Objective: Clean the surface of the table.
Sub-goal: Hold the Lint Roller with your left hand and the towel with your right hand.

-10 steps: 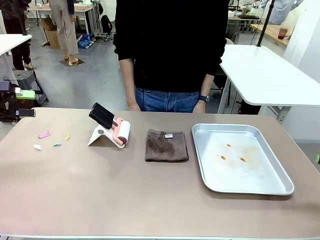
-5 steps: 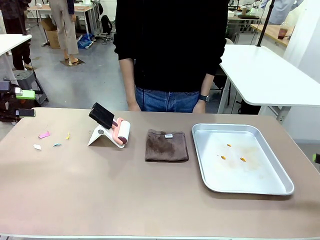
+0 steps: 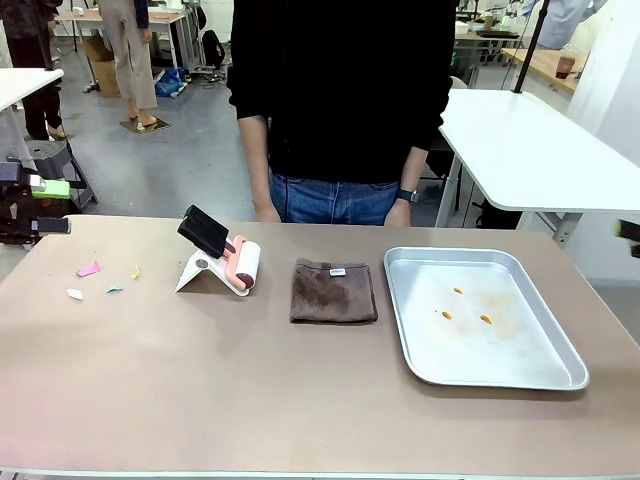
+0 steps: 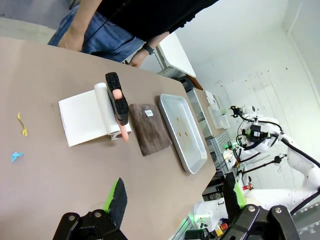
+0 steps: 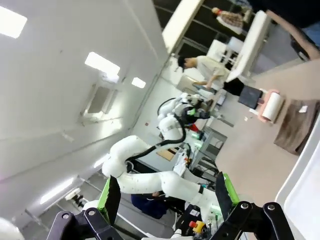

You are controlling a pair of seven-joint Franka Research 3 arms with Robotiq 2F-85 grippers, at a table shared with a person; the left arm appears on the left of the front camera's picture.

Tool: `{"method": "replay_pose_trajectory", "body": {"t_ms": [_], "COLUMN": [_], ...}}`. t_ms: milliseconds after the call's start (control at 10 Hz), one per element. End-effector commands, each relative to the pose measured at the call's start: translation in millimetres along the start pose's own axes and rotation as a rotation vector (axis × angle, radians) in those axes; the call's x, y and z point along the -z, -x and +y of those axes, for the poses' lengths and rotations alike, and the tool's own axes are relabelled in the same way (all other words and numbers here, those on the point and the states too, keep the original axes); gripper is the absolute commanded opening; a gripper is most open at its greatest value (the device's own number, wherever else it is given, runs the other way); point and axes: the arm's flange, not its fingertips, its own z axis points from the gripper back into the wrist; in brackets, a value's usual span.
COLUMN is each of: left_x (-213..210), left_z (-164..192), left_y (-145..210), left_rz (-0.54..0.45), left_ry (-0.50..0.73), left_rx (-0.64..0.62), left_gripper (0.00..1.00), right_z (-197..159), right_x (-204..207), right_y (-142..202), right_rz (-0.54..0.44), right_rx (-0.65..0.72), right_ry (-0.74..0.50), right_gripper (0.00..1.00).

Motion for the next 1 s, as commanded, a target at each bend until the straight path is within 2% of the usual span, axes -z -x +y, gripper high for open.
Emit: {"method": "replay_pose_trajectory", "body": {"t_ms": [0,200,300,400,900], "left_x": [0,0,0,0,0], "left_z": [-1,-1,-1,-1,-1], "left_y": [-1,-1,-1,-1,-1], "left_rz": [-0.007,-0.007,-0.007,-0.007,-0.007], "left_ry": [0.012,0.012,0.012,0.012,0.012], "left_rx": [0.003,0.003,0.003,0.003,0.003], "left_gripper": [1.0,1.0,1.0,1.0,1.0], "right_z": [-30,-49,-46,-53,-53], "right_x": [23,43,46,34,34], "right_y": [-20,-31,-33,-16,-16], "right_rz": [0.028,0.068,0.069,0.055,0.055], "right_rx": [0.129,0.195,0.147,0.145,0.145], "right_ry": [0.111,0.199,0.183,0.169,0.169], "right_gripper": [1.0,1.0,1.0,1.0,1.0]}}
